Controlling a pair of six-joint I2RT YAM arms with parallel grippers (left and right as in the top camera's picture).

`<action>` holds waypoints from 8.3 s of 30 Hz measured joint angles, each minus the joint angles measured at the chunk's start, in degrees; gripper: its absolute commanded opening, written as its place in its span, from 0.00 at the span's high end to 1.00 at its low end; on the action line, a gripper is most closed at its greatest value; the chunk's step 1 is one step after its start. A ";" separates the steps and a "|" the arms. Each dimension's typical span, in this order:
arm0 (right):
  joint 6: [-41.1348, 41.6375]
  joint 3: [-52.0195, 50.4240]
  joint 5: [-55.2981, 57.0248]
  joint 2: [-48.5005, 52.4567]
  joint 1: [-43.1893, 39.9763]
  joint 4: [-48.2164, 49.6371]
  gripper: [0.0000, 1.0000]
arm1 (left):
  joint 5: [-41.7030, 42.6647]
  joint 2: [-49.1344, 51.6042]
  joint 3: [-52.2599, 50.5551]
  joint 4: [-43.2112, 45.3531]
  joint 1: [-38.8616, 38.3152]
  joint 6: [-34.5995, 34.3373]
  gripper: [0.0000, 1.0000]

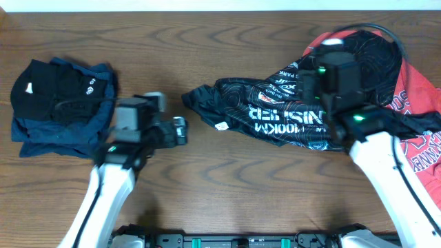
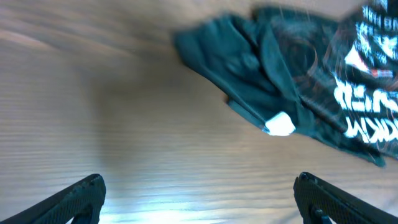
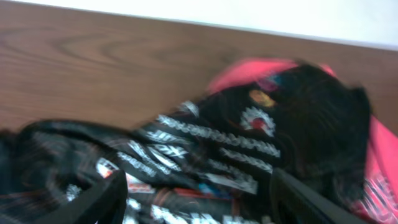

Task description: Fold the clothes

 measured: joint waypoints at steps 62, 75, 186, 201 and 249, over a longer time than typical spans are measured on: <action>2.75 0.00 -1.66 -3.67 -10.27 -14.88 0.27 | 1.53 15.93 8.50 12.15 9.79 -8.31 0.02; 2.75 -0.02 -0.87 -3.67 -11.98 -15.39 0.27 | 6.49 17.88 8.44 4.96 -16.65 -24.04 0.02; 5.60 -0.02 -1.64 4.33 -19.02 -22.82 0.27 | 9.68 24.48 -0.24 5.57 -10.54 -38.14 0.94; 3.82 -0.02 -2.82 4.37 -19.02 -21.90 0.41 | 6.34 10.27 -2.08 -11.30 -3.69 -27.87 0.94; -2.80 1.25 -7.78 44.83 -28.46 39.80 0.99 | -7.19 -5.38 -2.10 -17.42 20.39 -26.14 0.94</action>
